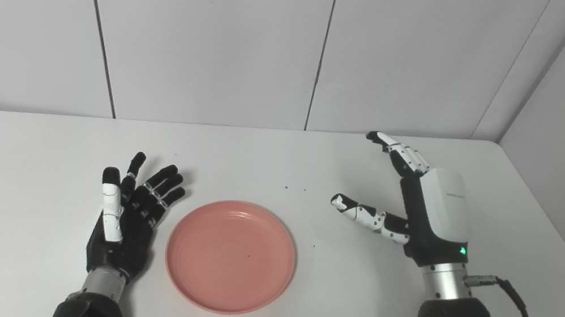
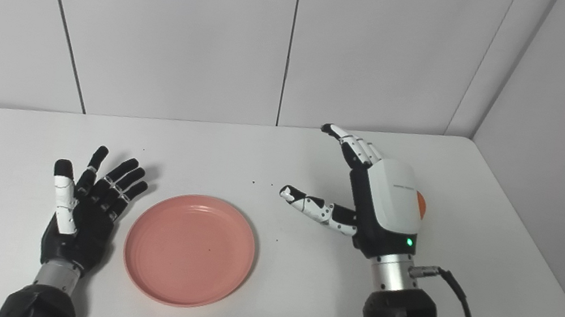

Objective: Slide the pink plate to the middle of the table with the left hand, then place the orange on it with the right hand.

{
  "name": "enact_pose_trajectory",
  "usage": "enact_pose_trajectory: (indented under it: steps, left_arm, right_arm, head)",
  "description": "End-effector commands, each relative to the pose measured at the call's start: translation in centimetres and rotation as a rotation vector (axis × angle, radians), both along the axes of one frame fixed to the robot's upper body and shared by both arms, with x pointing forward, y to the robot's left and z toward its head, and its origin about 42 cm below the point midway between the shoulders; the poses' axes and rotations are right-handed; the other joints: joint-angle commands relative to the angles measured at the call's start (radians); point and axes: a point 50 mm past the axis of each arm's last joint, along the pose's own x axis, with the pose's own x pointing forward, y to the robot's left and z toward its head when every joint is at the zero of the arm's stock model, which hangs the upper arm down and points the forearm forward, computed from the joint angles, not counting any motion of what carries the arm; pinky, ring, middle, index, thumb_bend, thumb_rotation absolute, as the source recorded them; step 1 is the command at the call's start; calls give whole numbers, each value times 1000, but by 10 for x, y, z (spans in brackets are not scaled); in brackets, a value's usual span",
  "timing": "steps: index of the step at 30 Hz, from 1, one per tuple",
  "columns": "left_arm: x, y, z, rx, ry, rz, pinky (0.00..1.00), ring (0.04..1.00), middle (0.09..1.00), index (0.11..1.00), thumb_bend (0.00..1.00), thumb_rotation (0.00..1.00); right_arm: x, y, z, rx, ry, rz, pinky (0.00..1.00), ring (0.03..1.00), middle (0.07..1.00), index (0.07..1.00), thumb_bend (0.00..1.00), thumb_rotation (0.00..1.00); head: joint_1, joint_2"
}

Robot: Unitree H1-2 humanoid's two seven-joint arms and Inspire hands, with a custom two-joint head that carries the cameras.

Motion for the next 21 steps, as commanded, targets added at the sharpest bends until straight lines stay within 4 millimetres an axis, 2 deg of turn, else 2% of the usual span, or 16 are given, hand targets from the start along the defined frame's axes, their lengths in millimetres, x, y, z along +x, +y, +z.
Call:
enact_pose_trajectory:
  steps: [1, 5, 8, 16, 21]
  left_arm:
    - [-4, -1, -13, -3, 63, -2, 771, 770, 711, 980, 928, 819]
    - [-6, -1, -12, -1, 61, -3, 763, 767, 705, 980, 925, 820]
    - [-6, 0, -12, -1, 62, -3, 772, 767, 715, 978, 923, 823]
    - [-5, 0, -11, 4, 66, -4, 772, 775, 708, 976, 922, 825]
    - [-5, 0, -11, -4, 67, -11, 774, 778, 705, 981, 925, 818]
  right_arm:
    - [8, -10, 23, -65, -71, -44, 705, 764, 793, 776, 867, 889]
    - [17, -24, 29, -154, -70, -96, 725, 768, 797, 780, 882, 915]
    - [23, -35, 31, -195, -68, -113, 737, 764, 791, 775, 891, 881]
    - [31, -57, 29, -266, -26, -170, 760, 765, 779, 775, 932, 897]
    - [38, -78, 26, -306, 13, -215, 775, 769, 775, 770, 925, 876]
  head:
    - [1, 2]
    - [0, 6]
    - [-1, 5]
    - [-3, 8]
    - [-6, 8]
